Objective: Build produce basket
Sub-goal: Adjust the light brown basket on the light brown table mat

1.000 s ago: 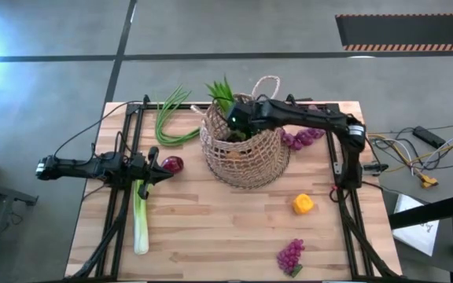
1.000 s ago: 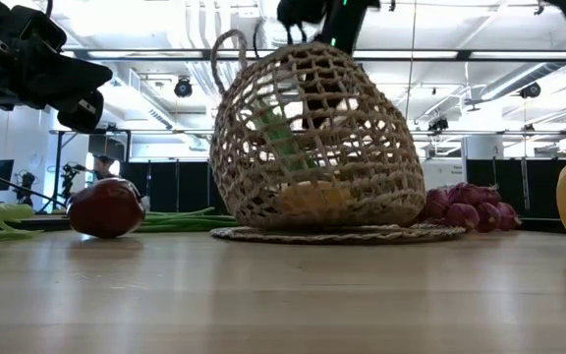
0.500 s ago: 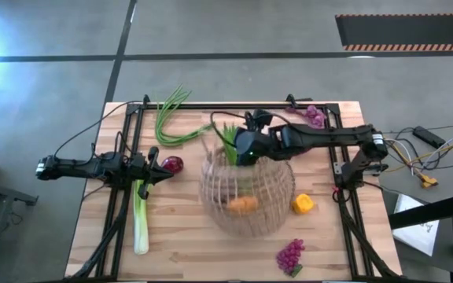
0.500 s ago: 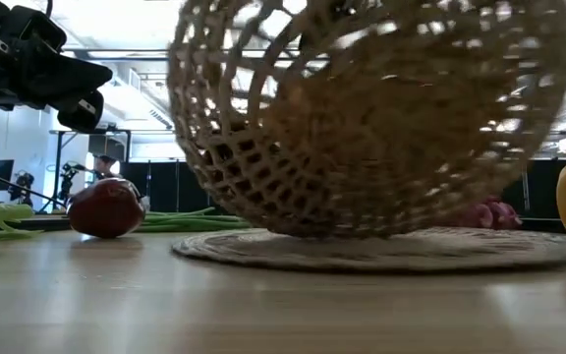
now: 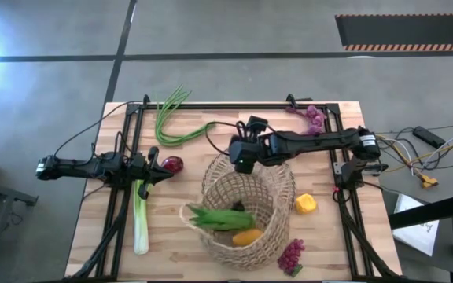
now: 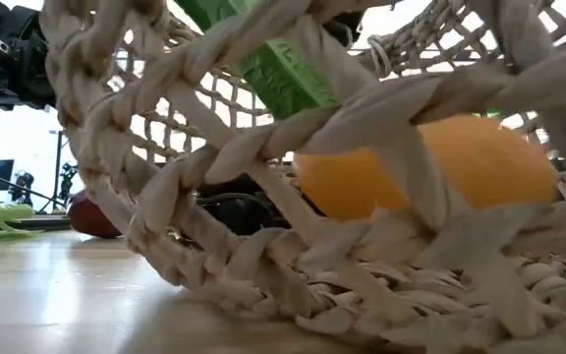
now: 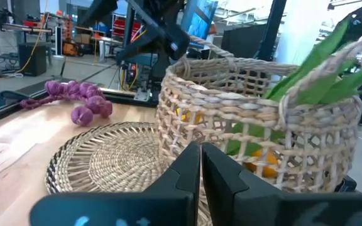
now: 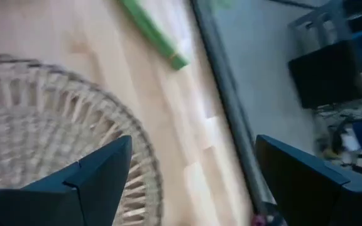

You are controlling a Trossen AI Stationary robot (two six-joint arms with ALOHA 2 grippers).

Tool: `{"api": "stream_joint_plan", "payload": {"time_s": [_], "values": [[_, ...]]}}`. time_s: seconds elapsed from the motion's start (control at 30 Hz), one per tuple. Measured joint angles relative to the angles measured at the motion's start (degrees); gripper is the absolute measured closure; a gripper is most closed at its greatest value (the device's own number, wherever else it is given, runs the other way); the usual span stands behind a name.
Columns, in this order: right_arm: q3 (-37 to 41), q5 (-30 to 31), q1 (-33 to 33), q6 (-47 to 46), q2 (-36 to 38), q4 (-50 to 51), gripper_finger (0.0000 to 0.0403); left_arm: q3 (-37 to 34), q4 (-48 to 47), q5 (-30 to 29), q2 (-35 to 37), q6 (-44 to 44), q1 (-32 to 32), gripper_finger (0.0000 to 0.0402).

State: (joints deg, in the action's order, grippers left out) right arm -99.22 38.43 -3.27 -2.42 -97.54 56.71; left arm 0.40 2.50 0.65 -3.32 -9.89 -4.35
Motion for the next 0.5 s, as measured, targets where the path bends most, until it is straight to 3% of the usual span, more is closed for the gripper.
{"api": "stream_joint_plan", "payload": {"time_s": [0.1, 0.2, 0.4, 0.5], "values": [[-1.8, 4.1, -2.3, 0.5, 2.0, 0.0, 0.0076, 0.0, 0.0, 0.0, 0.0, 0.0, 0.0, 0.0402], [-4.2, 4.1, -5.6, 0.4, 3.8, 0.0, 0.0076, 0.0, 0.0, 0.0, 0.0, 0.0, 0.0, 0.0402], [-6.5, -19.3, -8.8, -7.0, 4.6, 0.2, 0.0076, 0.0, 0.0, 0.0, 0.0, 0.0, 0.0, 0.0402], [-4.6, -22.7, -8.6, -8.0, 3.7, 2.1, 0.0076, 0.0, 0.0, 0.0, 0.0, 0.0, 0.0, 0.0402]]}}
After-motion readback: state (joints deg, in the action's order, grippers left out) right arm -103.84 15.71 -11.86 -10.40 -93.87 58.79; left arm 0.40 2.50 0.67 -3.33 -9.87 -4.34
